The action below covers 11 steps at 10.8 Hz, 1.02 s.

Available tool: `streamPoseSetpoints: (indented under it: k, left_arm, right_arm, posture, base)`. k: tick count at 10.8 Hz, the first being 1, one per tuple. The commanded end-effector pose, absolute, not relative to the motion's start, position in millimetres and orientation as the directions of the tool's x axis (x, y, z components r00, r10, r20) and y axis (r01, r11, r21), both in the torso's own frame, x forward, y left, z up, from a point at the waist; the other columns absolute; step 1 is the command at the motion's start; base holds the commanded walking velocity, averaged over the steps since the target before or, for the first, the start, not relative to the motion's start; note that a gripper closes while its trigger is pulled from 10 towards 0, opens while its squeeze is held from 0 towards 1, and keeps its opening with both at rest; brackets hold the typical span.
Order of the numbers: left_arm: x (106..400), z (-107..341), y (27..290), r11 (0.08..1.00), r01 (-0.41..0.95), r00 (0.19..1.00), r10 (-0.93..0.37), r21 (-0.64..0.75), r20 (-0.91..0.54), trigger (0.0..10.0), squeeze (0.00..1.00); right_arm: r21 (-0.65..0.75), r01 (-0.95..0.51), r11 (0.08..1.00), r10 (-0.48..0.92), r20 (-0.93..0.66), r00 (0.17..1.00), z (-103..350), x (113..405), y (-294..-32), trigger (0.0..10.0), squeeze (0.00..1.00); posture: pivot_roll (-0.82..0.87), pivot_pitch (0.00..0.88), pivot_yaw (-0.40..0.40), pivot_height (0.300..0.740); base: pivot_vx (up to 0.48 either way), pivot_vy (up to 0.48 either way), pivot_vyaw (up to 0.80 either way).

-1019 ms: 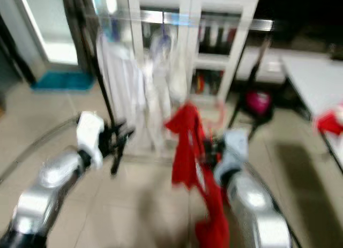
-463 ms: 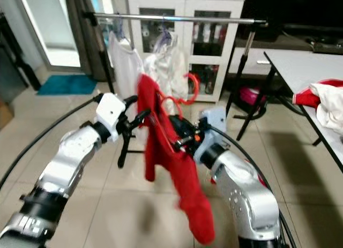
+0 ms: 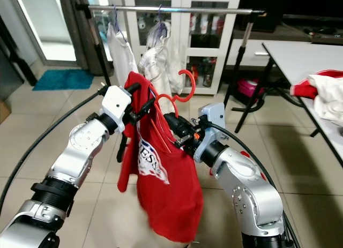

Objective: Hang hanger

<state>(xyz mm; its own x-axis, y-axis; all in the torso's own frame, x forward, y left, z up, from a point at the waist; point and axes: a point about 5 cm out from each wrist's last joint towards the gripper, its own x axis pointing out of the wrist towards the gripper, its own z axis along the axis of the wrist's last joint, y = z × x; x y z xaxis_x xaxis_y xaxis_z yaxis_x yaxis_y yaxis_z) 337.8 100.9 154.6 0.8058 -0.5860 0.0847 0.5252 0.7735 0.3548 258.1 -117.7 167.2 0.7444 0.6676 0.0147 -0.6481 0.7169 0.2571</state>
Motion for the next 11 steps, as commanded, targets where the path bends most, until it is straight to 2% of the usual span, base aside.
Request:
streamPoseSetpoints:
  k: [1,11]
  left_arm:
    - [341.7,158.9,100.6,0.785,0.507,0.812,-0.573,0.355,0.108,0.0,0.00]
    - [348.2,155.3,107.6,0.819,0.465,0.835,-0.532,0.336,0.141,0.0,0.00]
  right_arm:
    - [0.220,-0.696,0.683,0.699,0.080,0.711,184.8,256.0,-114.2,0.0,0.00]
    - [0.246,-0.733,0.634,0.735,0.103,0.670,189.6,250.7,-115.2,0.0,0.00]
  posture:
    - [-0.18,0.000,0.017,0.740]
    - [-0.19,0.000,0.012,0.740]
  base:
    - [0.000,0.000,0.00]
    - [0.000,0.000,0.00]
